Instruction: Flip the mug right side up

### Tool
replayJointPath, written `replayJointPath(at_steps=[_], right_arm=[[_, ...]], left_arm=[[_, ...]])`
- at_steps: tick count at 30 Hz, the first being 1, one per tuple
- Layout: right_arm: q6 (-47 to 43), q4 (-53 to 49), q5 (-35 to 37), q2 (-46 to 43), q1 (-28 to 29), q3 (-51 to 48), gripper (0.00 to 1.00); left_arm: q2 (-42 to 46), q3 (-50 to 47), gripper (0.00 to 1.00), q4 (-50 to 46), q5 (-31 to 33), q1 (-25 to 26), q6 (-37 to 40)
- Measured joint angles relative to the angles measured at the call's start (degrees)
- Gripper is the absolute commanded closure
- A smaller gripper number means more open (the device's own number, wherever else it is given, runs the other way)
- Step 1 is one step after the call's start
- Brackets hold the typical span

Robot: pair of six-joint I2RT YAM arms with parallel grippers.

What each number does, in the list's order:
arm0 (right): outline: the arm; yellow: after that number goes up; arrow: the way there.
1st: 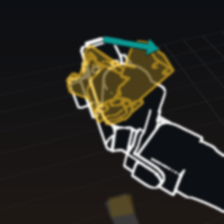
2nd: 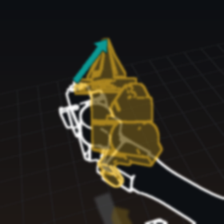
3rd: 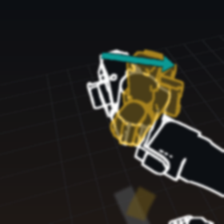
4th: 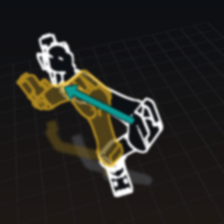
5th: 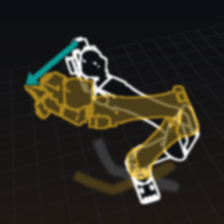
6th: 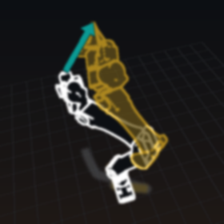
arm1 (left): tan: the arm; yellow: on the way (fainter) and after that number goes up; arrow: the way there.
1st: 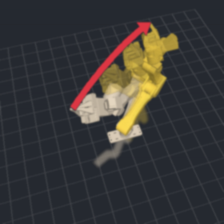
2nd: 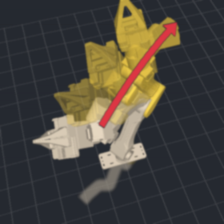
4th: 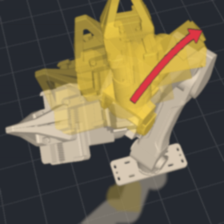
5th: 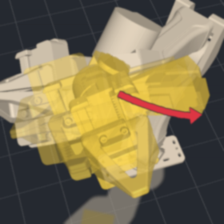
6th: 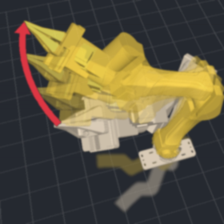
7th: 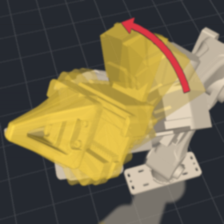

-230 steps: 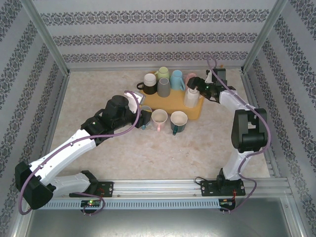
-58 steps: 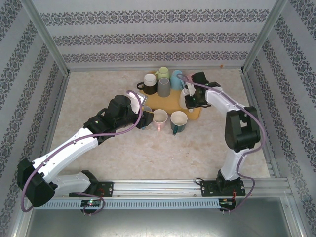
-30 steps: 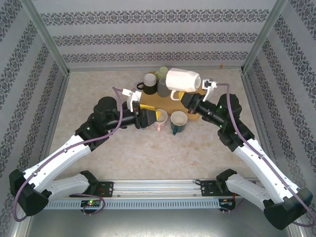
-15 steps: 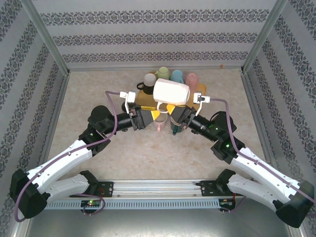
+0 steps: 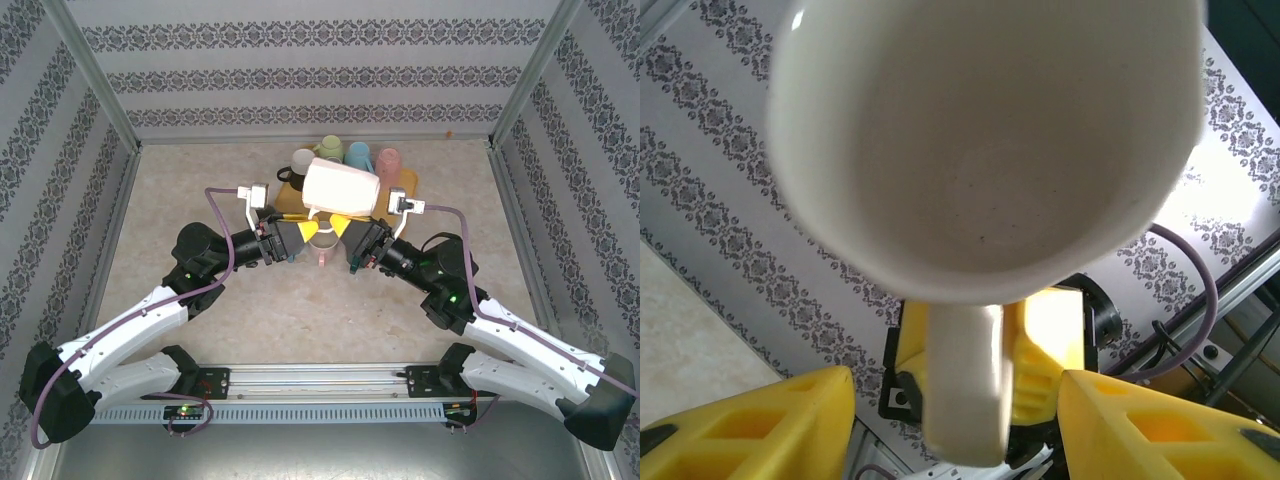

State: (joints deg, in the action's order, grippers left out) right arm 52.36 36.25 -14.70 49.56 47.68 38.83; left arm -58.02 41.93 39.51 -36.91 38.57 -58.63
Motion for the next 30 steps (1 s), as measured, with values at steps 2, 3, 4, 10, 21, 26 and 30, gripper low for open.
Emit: replayJointPath(at_steps=[2, 3, 4, 10, 21, 26, 30], right_arm=[[0.1, 0.7, 0.3, 0.0, 0.1, -0.1, 1.0], [0.1, 1.1, 0.4, 0.0, 0.2, -0.3, 1.0], [0.1, 1.6, 0.5, 0.0, 0.2, -0.6, 1.0], [0.8, 2.7, 0.9, 0.0, 0.7, -2.3, 1.0], [1.4, 6.4, 1.9, 1.0, 1.7, -2.8, 1.0], [1.3, 7.4, 1.9, 1.2, 1.7, -3.0, 1.0], [1.3, 7.7, 2.3, 1.2, 2.1, -3.3, 1.0]], left_arm=[[0.0, 0.0, 0.5, 0.0, 0.1, 0.0, 0.0], [0.0, 0.0, 0.52, 0.0, 0.1, 0.0, 0.0], [0.0, 0.0, 0.53, 0.0, 0.1, 0.0, -0.1], [-0.1, 0.0, 0.57, 0.9, 0.3, 0.0, -0.2], [-1.8, 0.0, 1.0, 6.0, 0.7, 0.0, -3.4], [-1.8, 0.0, 0.9, 6.2, 0.6, 0.0, -3.5], [-1.8, 0.0, 0.83, 6.0, 0.5, 0.0, -3.3]])
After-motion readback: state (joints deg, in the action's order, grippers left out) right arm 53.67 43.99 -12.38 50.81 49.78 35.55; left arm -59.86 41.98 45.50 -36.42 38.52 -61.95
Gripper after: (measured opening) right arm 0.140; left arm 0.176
